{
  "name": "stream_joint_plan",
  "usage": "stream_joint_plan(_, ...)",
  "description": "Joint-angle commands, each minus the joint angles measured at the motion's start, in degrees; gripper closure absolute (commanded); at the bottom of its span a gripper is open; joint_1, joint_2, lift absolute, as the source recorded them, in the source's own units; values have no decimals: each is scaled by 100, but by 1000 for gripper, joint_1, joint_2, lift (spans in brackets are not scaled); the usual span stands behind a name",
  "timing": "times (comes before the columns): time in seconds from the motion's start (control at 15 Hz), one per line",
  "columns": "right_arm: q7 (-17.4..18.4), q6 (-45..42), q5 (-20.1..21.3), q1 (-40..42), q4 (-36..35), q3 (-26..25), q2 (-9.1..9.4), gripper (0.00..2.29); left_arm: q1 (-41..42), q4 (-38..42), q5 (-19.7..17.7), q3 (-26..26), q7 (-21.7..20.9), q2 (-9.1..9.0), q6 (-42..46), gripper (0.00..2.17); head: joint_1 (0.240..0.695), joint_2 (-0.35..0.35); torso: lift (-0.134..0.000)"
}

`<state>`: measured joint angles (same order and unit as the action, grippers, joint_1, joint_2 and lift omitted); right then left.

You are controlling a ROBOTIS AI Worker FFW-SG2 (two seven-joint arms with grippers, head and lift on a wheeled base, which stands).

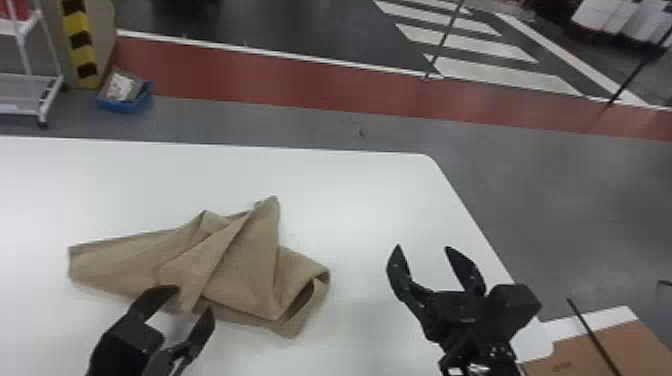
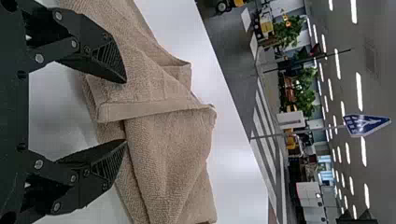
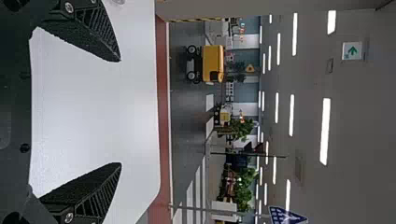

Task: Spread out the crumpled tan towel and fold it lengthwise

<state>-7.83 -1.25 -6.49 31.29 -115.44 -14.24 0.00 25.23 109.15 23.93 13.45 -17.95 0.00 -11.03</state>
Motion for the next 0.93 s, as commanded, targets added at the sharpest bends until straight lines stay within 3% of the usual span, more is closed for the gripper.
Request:
stream_joint_plan(0.0, 1, -1, -27, -8, 30, -8, 5, 90, 0, 10, 6, -9, -6, -15, 0, 724, 695, -350, -120)
stream_joint_plan(0.27, 1, -1, -27, -17, 83, 0, 5, 90, 9, 63, 6, -17, -50, -15, 0, 738, 695, -350, -120)
stream_joint_plan(0.33, 1, -1, -36, -17, 92, 0, 5, 90, 9, 54, 6, -26, -94, -15, 0, 1106, 695, -350, -120)
stream_joint_plan(0.4, 1, -1, -36, -17, 92, 0, 5, 90, 0, 54, 6, -53, -103, -15, -18, 1281, 695, -350, -120)
stream_joint_plan(0.67, -8, -37, -98, -17, 92, 0, 5, 90, 0, 230, 6, -114, -138, -15, -88, 1382, 695, -350, -120)
stream_joint_plan(0.87, -8, -19, -98, -17, 100, 0, 5, 90, 35, 775, -161, -220, -411, -15, -422, 1430, 695, -350, -120)
